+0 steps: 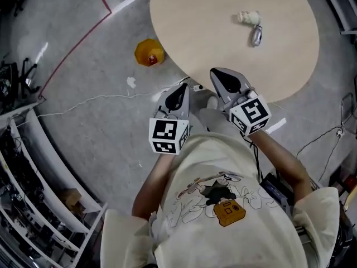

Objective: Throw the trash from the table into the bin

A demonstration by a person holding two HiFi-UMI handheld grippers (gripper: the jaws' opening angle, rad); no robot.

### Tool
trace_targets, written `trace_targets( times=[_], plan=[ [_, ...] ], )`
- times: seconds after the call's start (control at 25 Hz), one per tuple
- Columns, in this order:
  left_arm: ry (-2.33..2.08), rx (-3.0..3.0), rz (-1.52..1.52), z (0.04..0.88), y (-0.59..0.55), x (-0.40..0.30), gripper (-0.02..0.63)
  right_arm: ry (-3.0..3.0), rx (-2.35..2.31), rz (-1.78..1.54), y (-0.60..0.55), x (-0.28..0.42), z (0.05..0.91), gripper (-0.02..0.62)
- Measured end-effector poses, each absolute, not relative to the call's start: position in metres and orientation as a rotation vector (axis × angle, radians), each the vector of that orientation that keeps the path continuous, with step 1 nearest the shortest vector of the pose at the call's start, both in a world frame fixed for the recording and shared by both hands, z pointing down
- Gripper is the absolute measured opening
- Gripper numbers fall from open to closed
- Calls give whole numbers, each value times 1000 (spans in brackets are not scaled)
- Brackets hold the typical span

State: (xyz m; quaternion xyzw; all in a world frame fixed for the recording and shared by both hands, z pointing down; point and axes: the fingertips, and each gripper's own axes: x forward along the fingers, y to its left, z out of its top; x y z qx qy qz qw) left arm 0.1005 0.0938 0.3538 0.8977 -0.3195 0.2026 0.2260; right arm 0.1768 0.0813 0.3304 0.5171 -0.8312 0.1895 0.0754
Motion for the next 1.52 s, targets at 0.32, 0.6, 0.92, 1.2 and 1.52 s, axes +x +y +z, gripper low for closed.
trace_targets(
  times=[0.32,0.6,0.92,1.2,1.52],
  plan=[
    [-633,2601,616,338,158,184,6,-2301,1871,602,151,271,342,8],
    [-567,2665,642,327,174,221,6,-2113,2109,692,207,335,360,17],
    [-606,2593,656,343,183,199,6,-1962,2304,823,246,353,379,18],
    [-476,2619,651,335,176,152,6,-1726,2480,824,260,317,372,18],
    [-436,2622,607,331,152,127,6,-1650,2488,821,251,289,373,32]
  ],
)
